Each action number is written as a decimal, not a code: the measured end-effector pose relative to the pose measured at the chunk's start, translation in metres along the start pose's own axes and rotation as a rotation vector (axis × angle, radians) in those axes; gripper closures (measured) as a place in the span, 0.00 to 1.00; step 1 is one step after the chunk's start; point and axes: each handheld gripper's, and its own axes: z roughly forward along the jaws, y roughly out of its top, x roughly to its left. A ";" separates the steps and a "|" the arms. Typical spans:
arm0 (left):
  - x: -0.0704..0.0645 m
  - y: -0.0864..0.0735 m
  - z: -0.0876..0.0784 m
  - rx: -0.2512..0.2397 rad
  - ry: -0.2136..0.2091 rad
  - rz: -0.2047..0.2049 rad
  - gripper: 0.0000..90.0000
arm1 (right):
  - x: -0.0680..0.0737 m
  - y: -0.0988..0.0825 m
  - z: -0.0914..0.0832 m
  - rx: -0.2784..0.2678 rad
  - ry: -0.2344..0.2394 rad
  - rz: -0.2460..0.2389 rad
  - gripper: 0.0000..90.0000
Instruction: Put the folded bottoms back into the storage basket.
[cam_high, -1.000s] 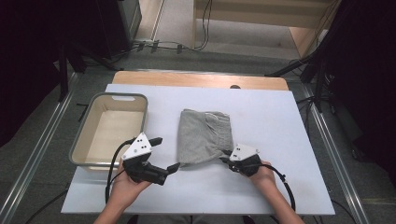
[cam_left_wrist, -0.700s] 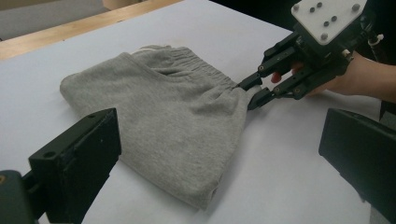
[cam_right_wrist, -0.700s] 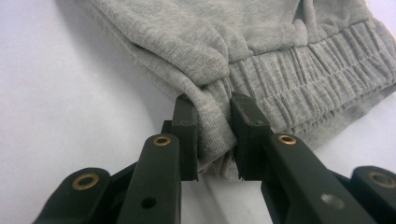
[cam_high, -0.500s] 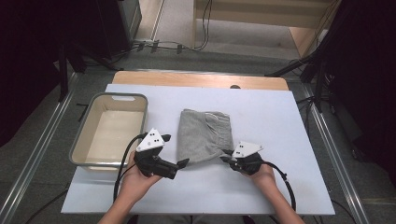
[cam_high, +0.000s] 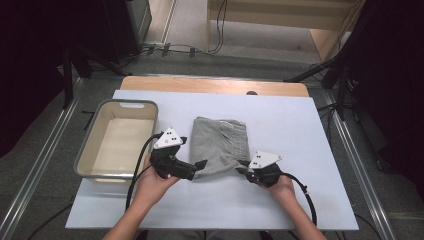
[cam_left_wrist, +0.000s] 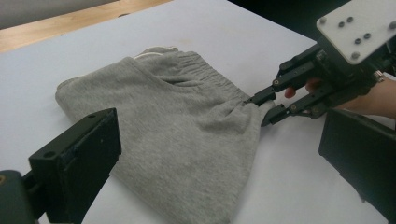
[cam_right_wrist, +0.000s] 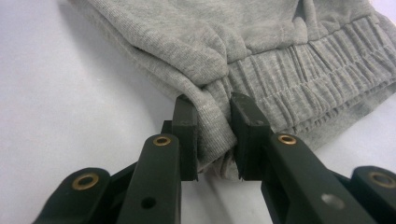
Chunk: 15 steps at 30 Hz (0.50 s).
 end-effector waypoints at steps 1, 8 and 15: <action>0.001 0.001 0.001 -0.001 0.001 -0.002 0.00 | 0.000 0.000 0.000 -0.002 -0.002 -0.003 0.79; 0.006 0.008 0.011 0.008 -0.002 -0.024 0.00 | 0.000 0.000 0.000 -0.001 0.001 -0.008 0.79; 0.013 0.015 0.021 0.015 0.000 -0.055 0.00 | 0.000 0.000 0.000 0.000 0.001 -0.010 0.79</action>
